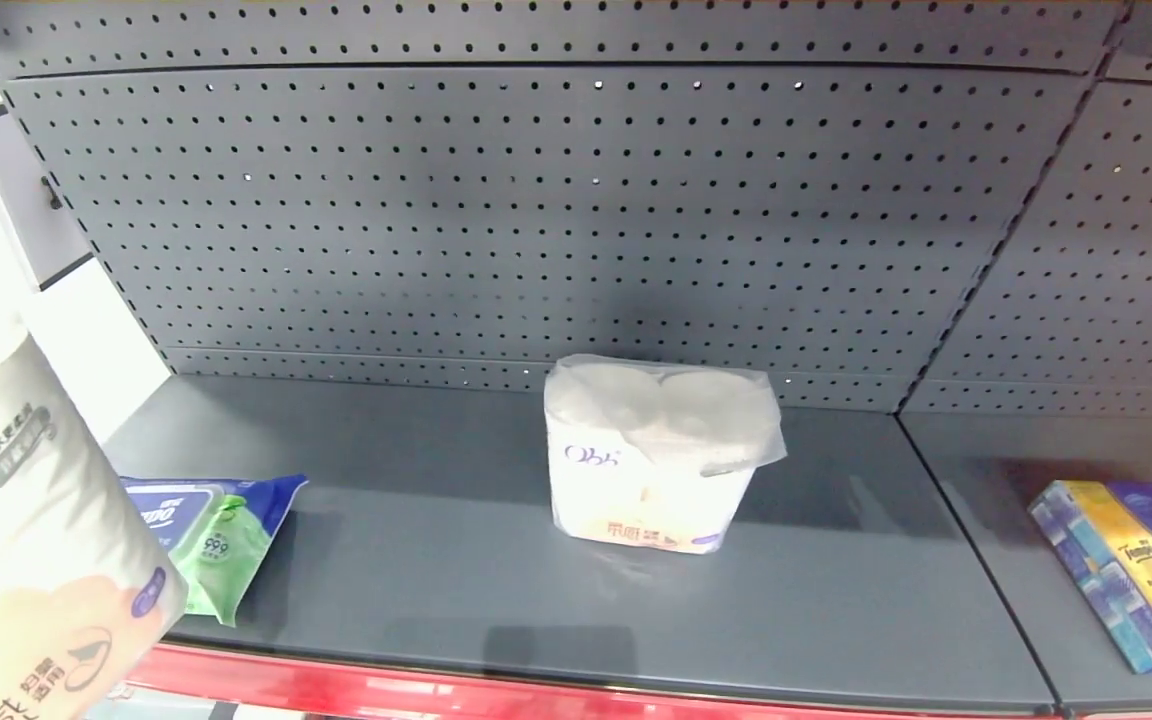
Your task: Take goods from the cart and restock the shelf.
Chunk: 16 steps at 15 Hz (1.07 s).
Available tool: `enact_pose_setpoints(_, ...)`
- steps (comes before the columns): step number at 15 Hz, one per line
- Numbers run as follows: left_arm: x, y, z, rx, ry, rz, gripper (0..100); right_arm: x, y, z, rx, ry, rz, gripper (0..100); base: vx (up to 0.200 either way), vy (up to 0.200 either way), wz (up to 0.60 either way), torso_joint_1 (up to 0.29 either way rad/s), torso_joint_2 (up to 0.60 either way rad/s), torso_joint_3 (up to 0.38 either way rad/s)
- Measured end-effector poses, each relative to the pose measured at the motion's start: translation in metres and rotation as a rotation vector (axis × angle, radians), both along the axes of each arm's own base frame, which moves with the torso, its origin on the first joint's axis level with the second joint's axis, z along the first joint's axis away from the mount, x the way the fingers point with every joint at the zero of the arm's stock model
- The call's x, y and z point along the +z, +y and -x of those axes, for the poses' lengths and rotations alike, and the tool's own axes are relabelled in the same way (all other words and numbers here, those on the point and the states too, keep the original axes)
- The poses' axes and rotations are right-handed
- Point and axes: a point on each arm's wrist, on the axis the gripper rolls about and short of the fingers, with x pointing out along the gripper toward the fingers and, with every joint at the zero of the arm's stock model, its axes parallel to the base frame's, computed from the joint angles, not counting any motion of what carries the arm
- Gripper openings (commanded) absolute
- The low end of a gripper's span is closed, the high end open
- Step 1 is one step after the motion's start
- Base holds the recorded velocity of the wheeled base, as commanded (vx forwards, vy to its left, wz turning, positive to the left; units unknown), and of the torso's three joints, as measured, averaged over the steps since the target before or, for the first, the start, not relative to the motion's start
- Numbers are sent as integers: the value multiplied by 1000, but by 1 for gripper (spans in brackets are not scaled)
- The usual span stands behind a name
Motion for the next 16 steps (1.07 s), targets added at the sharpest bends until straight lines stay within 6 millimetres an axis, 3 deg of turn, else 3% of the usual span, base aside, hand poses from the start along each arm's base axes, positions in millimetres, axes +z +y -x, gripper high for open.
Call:
enact_pose_setpoints(11, -3, 0, 2, -13, -3, 0, 0, 3, 0, 0, 5, -1, 1, 100, 0, 0, 0, 0, 0, 0)
enact_pose_setpoints(14, -6, 0, 0, -12, 12, -4, 0, 55, 0, 1, 33, -50, -18, 100, 0, 0, 0, 0, 0, 0)
enact_pose_setpoints(16, -5, -1, -5, -12, 28, -19, 0, 97, 2, -19, 137, 11, -6, 100, 0, 0, 0, 0, 0, 0)
